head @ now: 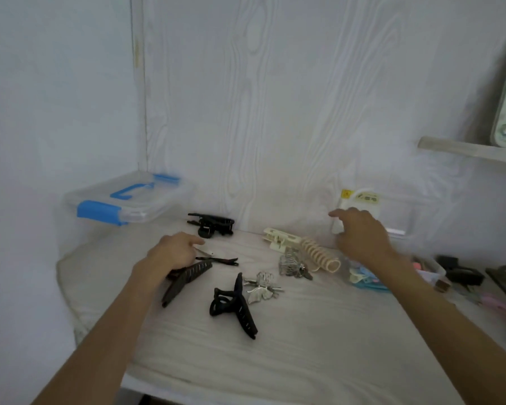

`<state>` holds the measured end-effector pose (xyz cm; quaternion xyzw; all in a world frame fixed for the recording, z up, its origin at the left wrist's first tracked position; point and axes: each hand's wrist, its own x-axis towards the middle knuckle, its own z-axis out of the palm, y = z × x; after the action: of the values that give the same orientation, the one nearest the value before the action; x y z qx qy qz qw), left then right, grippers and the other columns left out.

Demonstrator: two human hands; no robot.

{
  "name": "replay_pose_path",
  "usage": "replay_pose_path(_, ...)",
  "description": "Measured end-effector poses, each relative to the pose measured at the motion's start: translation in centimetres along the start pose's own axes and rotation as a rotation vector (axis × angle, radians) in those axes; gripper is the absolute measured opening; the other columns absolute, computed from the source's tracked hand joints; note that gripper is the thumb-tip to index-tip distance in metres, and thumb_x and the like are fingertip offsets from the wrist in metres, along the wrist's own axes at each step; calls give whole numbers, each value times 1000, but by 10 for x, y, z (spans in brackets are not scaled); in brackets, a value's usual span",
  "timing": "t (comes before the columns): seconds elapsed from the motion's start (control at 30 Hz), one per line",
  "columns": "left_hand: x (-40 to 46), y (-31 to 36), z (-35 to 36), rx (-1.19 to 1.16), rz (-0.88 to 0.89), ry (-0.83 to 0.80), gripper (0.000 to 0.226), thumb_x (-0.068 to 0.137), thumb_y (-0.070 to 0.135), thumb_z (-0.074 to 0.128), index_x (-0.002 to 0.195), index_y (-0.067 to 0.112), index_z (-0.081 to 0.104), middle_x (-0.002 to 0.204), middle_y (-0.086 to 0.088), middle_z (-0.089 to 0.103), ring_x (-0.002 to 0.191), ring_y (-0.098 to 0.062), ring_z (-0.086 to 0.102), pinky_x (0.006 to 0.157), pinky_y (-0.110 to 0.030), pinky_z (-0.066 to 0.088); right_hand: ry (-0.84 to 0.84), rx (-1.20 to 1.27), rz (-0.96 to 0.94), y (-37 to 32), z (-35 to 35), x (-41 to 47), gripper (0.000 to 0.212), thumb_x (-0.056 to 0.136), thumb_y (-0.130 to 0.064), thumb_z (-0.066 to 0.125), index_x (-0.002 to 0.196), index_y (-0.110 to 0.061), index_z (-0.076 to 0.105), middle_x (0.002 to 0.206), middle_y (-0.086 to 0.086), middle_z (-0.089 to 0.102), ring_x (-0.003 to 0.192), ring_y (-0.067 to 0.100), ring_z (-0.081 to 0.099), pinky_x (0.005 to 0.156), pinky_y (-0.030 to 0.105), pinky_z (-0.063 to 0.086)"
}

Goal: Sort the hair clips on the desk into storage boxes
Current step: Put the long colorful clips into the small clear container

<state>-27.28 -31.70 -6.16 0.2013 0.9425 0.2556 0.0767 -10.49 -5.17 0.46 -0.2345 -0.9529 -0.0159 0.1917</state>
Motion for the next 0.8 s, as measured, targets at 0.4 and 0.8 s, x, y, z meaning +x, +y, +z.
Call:
replay_pose_path(0.4,-9,0,11,-130,-101,312,13,81,32,67,91,28,73,105,-1,69,100,-22,61,77,-25,42,-370,293,-367,-144,60,1,25,82,-30,63,107,-27,69,107,-1,67,99,19,61,76,27,46)
replay_pose_path(0.8,-32,10,-1,-453,164,772,13,92,38,51,94,29,60,90,16,68,87,-13,65,73,-29,43,152,782,-280,-80,46,-28,13,89,-17,58,95,-19,69,87,-12,67,81,2,60,77,17,46)
